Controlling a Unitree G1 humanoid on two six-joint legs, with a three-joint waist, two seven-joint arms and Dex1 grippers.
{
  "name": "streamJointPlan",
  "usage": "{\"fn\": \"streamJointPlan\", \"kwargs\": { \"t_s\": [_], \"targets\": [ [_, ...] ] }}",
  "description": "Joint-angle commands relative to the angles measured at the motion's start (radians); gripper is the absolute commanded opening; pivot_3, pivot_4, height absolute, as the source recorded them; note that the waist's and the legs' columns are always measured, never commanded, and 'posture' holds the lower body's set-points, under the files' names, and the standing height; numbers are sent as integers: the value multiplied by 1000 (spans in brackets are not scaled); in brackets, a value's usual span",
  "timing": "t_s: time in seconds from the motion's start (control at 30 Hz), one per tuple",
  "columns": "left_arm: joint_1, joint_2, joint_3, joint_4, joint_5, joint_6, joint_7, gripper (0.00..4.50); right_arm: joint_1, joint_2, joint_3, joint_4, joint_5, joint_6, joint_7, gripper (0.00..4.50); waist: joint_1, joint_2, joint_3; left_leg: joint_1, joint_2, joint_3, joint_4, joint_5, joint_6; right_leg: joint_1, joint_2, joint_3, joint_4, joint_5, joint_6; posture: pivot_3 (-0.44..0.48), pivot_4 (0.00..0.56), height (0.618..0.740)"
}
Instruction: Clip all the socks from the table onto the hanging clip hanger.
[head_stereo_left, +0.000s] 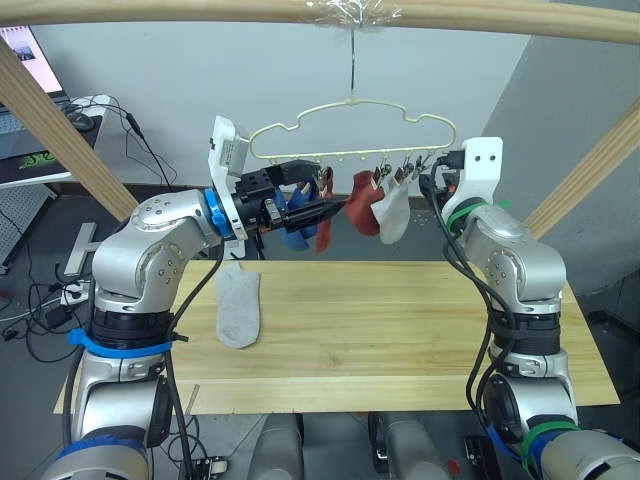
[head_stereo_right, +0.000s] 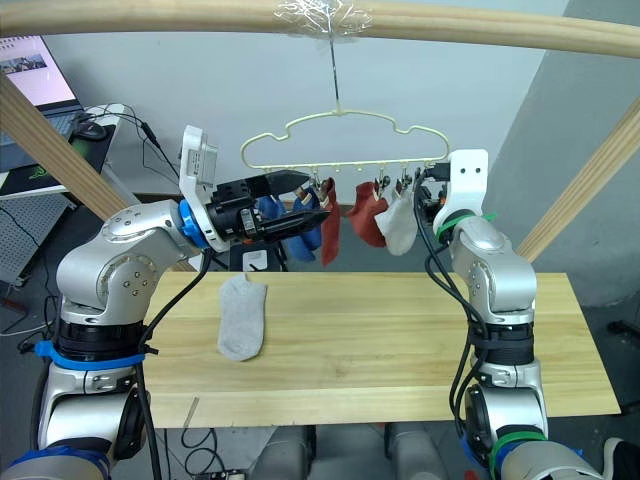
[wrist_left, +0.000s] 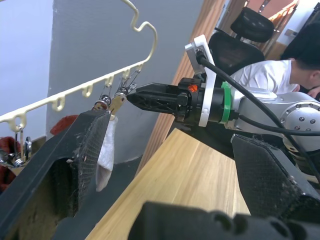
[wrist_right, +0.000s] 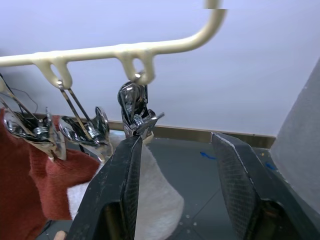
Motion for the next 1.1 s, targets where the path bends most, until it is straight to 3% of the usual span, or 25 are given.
{"fn": "streamJointPlan", "kwargs": {
  "t_s": [0.03, 0.73, 1.1],
  "targets": [
    [-13, 0, 7, -36, -9, 3, 10, 4432, -31, -11, 4, 0, -7, -23, 10, 2272, 1, 0, 0, 0, 0, 0, 0, 0, 0, 0, 0, 0, 0, 0, 0, 114, 237, 740],
    [-8, -14, 3, -35, -7, 9, 28, 4432, -11, 5, -3, -104, 7, 134, -11, 2272, 8, 0, 0, 0, 0, 0, 0, 0, 0, 0, 0, 0, 0, 0, 0, 98, 243, 740],
    [-9, -22, 7, -33, -2, 4, 47, 4432, -44, 0, -5, -40, -18, 98, -23, 2272, 8, 0, 0, 0, 0, 0, -1, 0, 0, -1, 0, 0, 0, 0, 0, 109, 241, 740]
  ]
}}
